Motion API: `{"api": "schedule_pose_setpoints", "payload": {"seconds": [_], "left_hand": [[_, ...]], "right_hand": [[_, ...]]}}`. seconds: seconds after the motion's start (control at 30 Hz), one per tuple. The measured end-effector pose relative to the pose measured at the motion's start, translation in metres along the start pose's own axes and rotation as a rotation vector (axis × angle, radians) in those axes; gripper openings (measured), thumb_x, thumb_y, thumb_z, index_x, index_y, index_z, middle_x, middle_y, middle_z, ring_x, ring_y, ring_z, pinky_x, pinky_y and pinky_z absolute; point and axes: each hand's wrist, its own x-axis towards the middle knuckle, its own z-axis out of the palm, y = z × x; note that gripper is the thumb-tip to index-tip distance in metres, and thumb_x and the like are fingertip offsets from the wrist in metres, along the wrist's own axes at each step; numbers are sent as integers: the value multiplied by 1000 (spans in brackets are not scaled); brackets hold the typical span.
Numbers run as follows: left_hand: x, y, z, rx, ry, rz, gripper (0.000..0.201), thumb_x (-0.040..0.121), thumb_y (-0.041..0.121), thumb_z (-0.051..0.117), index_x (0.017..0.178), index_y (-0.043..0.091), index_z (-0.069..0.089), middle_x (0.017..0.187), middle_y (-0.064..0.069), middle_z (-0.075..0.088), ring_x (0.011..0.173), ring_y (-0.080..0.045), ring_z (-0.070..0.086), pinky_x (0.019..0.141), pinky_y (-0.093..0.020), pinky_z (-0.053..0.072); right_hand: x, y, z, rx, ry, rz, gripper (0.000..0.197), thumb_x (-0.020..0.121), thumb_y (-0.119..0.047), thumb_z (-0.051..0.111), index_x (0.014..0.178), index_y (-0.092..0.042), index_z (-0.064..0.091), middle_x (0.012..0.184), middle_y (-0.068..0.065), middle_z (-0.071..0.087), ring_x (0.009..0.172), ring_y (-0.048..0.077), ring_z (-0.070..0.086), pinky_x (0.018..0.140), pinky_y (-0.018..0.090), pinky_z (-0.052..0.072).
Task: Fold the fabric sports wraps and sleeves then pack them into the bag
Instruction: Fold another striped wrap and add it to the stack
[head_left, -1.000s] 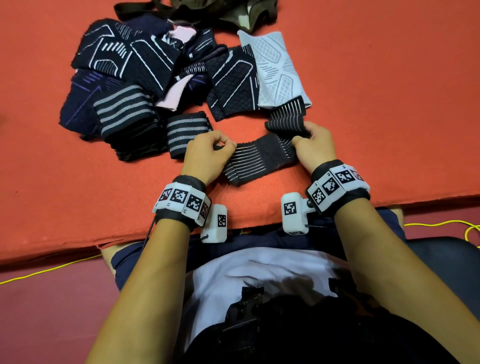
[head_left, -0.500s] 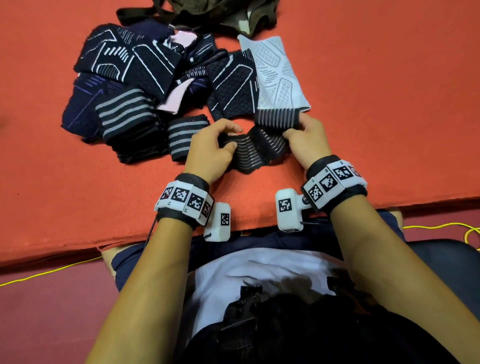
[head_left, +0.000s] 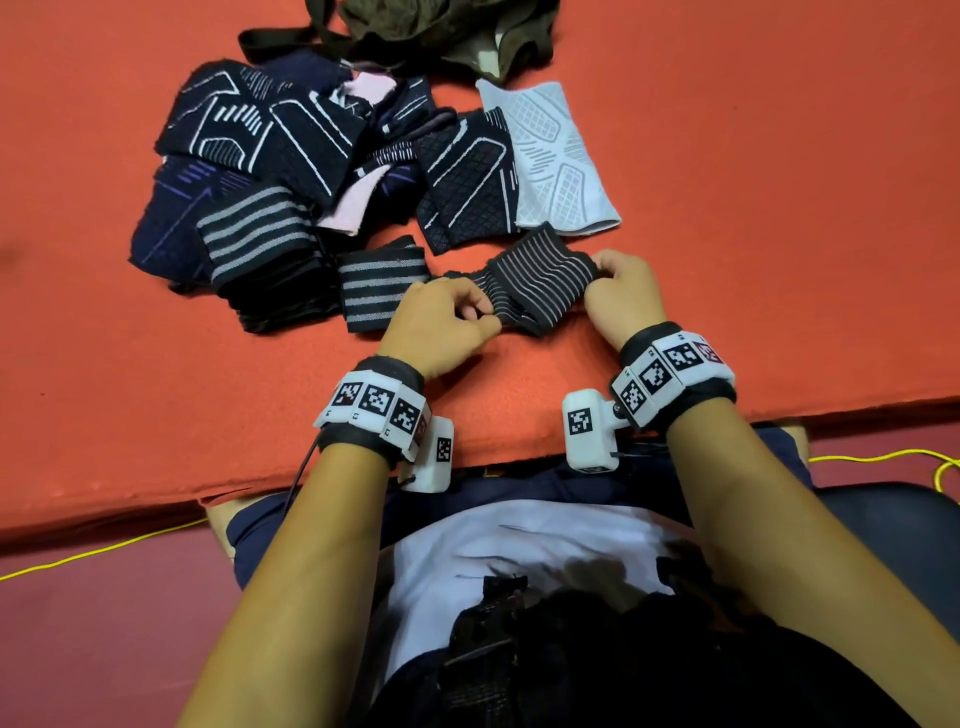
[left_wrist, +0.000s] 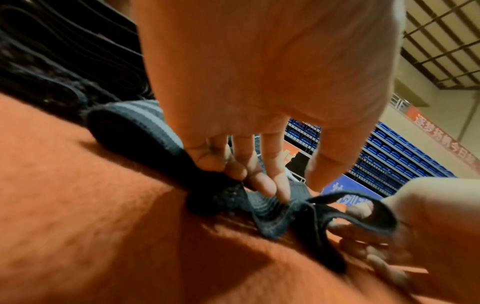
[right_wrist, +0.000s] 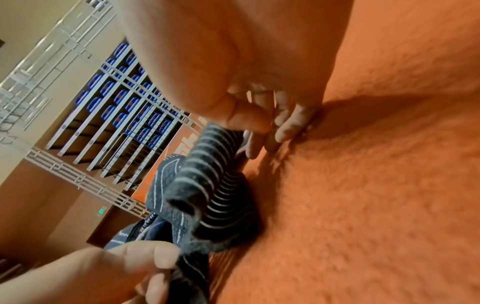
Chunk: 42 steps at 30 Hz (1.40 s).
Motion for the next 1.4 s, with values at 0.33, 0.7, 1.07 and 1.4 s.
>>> {"api": "schedule_pose_setpoints", "payload": {"seconds": [0.33, 0.7, 1.07, 1.4], "left_hand": [[8, 1, 19, -120, 54, 76, 62, 88, 7, 64, 144, 26, 44, 102, 0, 61, 69, -7, 62, 73, -10, 48], [10, -4, 25, -69, -36, 51, 64, 86, -2, 53, 145, 23, 46, 119, -5, 57, 70, -4, 54, 87, -26, 49], [13, -3, 32, -203, -28, 68, 57, 89, -7, 45, 141, 17, 50, 131, -3, 61, 85, -15, 65, 87, -17, 52], [20, -4, 41, -289, 12, 108, 38, 91, -3, 54, 119, 24, 58, 88, 12, 52, 61, 2, 50, 69, -16, 46]], "right_hand": [[-10, -11, 3, 237, -97, -98, 12, 83, -25, 57, 72, -24, 64, 76, -1, 64, 76, 17, 60, 80, 46, 52], [-5, 5, 0, -96, -90, -160, 12, 94, -20, 63, 88, -30, 66, 61, -22, 55, 62, -3, 49, 72, 23, 37], [-12, -4, -7, -158, -147, -115, 9, 85, -23, 61, 82, -25, 69, 83, -4, 73, 78, 13, 66, 78, 34, 53], [-14, -3, -2, -148, -244, -194, 18, 85, -12, 66, 88, -30, 64, 82, -9, 68, 81, 15, 64, 79, 33, 51]]}}
